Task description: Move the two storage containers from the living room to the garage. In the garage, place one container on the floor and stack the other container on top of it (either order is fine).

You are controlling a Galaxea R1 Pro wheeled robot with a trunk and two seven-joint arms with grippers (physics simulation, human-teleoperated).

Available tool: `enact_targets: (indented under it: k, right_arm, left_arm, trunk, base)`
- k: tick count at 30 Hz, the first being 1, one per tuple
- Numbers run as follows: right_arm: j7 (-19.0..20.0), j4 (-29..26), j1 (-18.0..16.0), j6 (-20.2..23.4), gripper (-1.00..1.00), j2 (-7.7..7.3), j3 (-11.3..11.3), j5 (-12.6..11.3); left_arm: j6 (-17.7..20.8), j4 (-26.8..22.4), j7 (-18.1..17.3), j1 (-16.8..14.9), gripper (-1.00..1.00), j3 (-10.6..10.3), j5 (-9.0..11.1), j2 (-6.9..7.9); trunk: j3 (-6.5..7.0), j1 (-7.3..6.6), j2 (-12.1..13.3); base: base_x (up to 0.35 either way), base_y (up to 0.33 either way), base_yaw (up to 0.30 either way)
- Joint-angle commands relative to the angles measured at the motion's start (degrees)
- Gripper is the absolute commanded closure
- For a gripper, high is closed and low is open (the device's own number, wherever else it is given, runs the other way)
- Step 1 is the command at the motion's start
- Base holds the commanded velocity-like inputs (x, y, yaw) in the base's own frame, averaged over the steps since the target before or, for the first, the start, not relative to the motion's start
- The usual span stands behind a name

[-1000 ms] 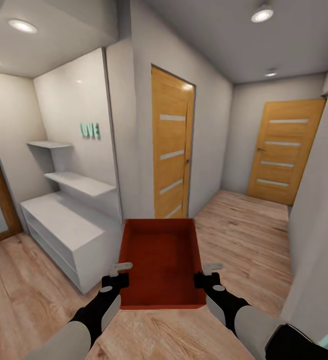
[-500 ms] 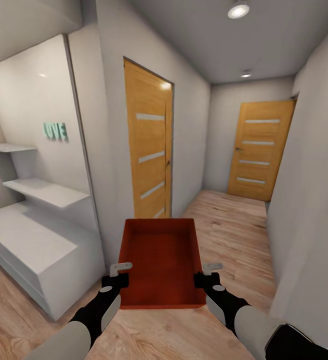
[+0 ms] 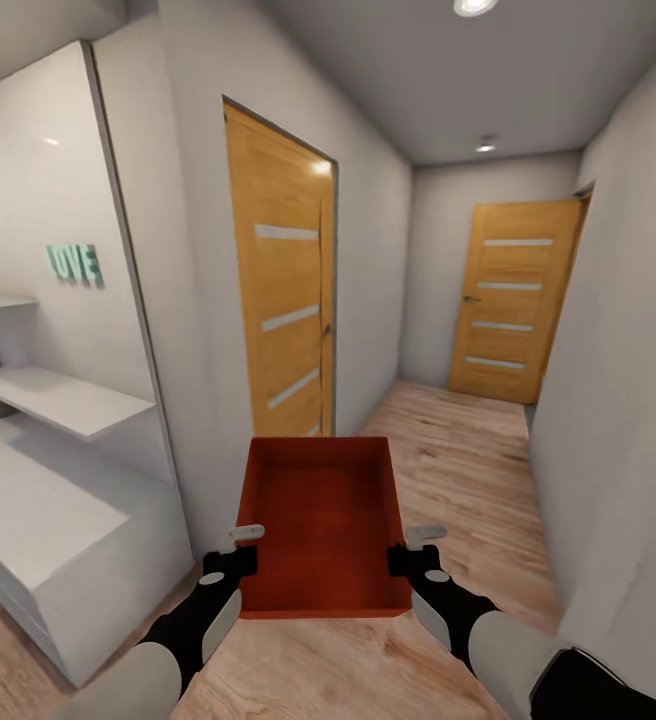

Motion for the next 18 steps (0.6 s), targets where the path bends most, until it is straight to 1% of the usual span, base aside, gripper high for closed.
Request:
enact_targets:
  k: [1,14,18]
  right_arm:
    - [-0.6,-0.3,-0.1,-0.4,1.0,0.64,-3.7,-1.1]
    - [-0.6,-0.3,-0.1,-0.3,1.0,0.55,-3.7,-1.1]
    - [-0.6,-0.3,-0.1,-0.2,1.0,0.6,-3.6,-1.1]
  left_arm:
    - [0.1,0.0,2.6,0.1,1.0,-0.9,-0.1,-0.04]
    - [0.1,-0.1,2.6,0.1,1.0,-0.9,-0.1,-0.07]
    - [0.1,0.0,2.6,0.1,1.0,-0.9,-0.1,-0.07]
  trunk:
    - [-0.02,0.05,0.0]
    - [-0.02,0.05,0.0]
    - [-0.02,0.05,0.0]
  base:
    - [0.323,0.0,-0.001]
    - [0.322,0.0,0.0]
    - [0.322,0.0,-0.161]
